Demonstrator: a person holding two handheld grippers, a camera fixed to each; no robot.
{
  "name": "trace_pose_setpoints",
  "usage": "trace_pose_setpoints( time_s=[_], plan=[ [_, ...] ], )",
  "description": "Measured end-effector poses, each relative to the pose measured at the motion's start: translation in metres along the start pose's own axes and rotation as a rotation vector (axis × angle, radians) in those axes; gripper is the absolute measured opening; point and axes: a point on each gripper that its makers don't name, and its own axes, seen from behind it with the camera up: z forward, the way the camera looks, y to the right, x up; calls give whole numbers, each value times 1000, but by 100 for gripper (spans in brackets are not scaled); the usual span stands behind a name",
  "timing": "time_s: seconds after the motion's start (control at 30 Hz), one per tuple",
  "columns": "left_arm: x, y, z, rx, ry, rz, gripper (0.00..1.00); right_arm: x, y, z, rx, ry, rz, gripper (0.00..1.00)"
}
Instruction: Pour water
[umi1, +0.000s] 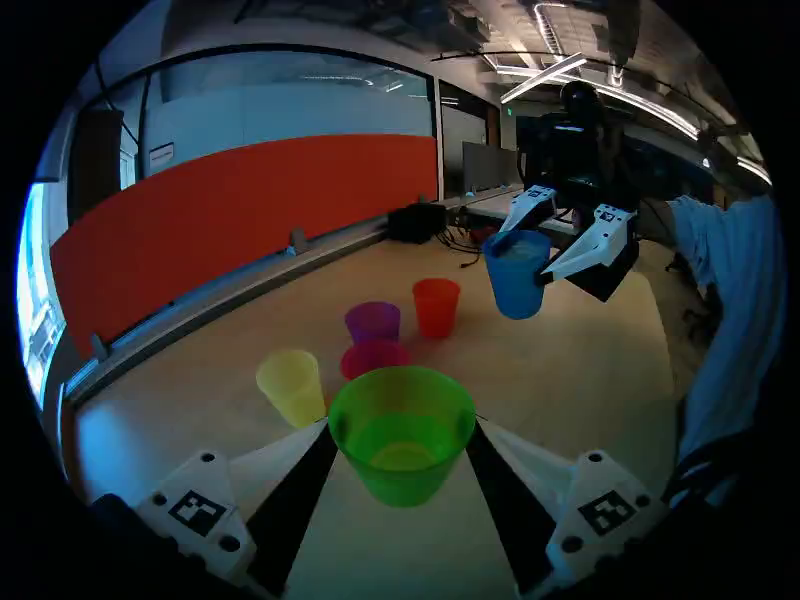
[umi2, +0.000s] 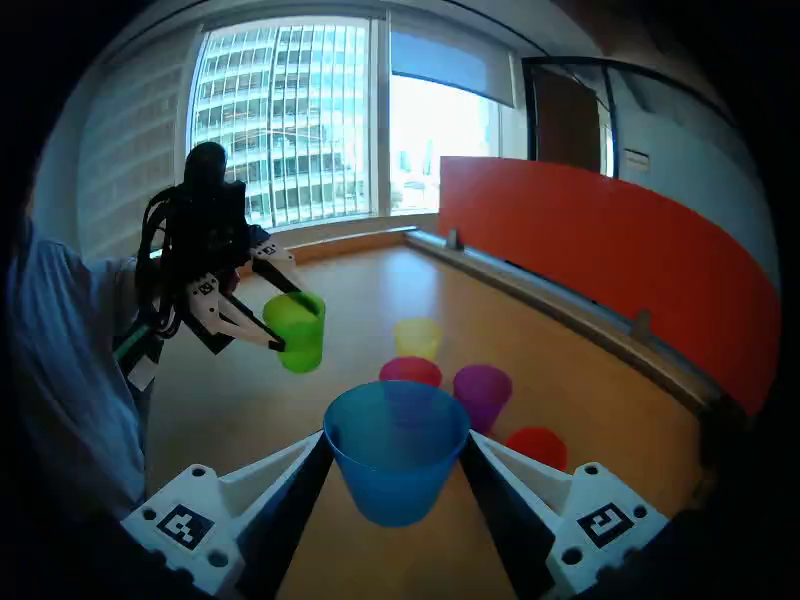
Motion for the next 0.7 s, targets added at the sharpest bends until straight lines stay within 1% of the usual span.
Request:
trace_pose_setpoints(
  time_s=[0.3, 0.7],
  plan=[
    [-21, -3, 10, -10, -49, -3, 86, -31, 0, 15, 16, -62, -2, 91],
    [-41, -4, 26, -22, -98, 11, 86, -53, 3, 27, 18, -102, 2, 91]
  ],
)
